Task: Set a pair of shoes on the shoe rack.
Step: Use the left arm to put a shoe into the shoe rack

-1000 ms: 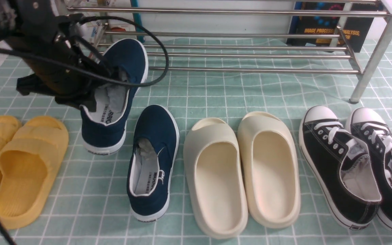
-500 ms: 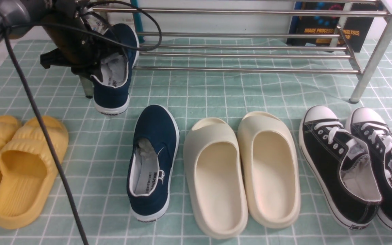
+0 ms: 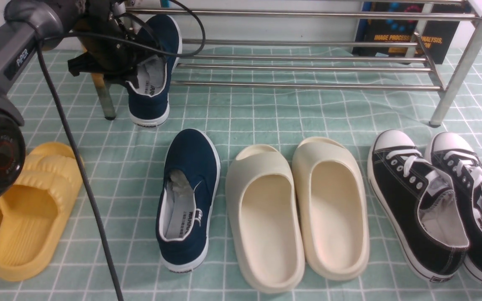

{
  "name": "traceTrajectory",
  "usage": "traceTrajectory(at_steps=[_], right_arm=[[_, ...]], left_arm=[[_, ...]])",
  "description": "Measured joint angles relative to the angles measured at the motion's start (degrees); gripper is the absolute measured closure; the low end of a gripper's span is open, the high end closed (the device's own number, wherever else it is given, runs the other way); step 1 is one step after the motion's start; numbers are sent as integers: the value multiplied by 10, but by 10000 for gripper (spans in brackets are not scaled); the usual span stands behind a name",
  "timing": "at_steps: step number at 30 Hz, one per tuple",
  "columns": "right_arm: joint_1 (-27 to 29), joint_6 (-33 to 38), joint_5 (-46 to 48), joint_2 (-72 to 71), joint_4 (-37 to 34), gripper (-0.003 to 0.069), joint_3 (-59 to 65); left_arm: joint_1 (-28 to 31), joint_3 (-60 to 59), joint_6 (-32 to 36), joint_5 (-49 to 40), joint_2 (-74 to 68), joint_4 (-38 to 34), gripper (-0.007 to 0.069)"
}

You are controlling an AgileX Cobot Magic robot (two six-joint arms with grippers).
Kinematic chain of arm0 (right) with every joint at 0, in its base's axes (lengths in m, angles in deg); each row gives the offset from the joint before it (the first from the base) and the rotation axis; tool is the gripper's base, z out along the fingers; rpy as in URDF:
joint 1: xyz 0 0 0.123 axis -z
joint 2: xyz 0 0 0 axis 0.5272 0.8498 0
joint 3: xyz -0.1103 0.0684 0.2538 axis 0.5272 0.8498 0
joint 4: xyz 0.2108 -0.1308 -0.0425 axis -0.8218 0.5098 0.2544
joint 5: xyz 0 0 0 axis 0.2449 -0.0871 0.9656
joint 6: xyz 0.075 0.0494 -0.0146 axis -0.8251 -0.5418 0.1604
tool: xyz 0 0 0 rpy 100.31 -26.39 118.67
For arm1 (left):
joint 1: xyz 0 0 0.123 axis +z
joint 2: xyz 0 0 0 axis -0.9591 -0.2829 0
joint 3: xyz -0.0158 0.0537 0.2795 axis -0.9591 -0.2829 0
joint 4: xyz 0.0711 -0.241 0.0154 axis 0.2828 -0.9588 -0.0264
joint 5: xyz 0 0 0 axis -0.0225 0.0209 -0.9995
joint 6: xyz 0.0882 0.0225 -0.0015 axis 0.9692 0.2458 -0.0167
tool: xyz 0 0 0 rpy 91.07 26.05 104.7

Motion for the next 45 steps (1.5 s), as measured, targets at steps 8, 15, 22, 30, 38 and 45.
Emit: traceTrajectory(at_steps=[8,15,22,30,38,45], right_arm=[[0,0,0,0,0,412,0],[0,0,0,0,0,412,0],[0,0,0,0,0,412,0],[0,0,0,0,0,412,0],[0,0,0,0,0,412,0],[0,0,0,0,0,412,0]], left_arm=[[0,3,-6,5,0,-6,484],[0,4,8,0,9,-8,361],[0,11,47,-17,46,13,355],[0,12,61,-51,100,26,461],[0,12,74,-72,126,27,638],[0,-4,84,-73,126,26,638]])
